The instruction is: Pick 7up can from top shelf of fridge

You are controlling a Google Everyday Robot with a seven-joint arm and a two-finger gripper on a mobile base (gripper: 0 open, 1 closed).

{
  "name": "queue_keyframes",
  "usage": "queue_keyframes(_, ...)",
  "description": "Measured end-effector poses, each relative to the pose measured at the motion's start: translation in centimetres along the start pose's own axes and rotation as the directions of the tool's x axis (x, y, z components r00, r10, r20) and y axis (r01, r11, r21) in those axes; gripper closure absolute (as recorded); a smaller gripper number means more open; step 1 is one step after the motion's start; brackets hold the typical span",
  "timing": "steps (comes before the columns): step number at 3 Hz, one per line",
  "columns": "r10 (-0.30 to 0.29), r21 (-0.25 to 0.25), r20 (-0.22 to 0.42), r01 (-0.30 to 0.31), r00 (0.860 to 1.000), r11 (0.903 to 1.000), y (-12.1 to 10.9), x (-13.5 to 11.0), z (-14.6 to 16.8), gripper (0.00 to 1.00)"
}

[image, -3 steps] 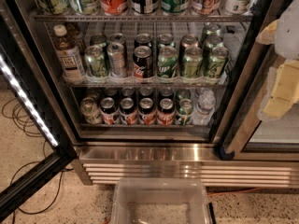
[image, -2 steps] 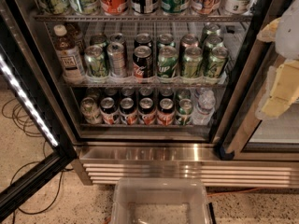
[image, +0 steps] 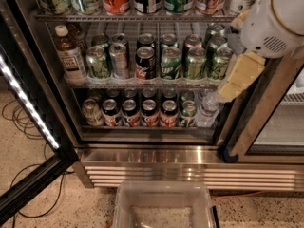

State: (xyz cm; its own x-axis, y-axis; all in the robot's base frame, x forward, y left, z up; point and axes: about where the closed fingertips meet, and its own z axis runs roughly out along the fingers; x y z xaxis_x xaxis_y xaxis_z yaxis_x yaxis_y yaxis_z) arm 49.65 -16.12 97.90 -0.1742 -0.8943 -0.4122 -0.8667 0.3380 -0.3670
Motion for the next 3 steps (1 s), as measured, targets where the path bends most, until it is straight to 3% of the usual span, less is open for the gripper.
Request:
queue_keyframes(1, 0.071, 0.029, 0.112, -0.074, 0.991, 0.9968, -2.62, -2.06, 1.81, 0.0)
queue_keyframes(2, 0.071, 0.037, 0.12, -0.076, 0.99, 0.9964, -2.86, -2.24, 1.86, 0.0)
queue_keyframes(3, 0.121, 0.049, 0.211, -0.134, 0.97, 0.9898, -2.96, -2.12, 1.18, 0.0)
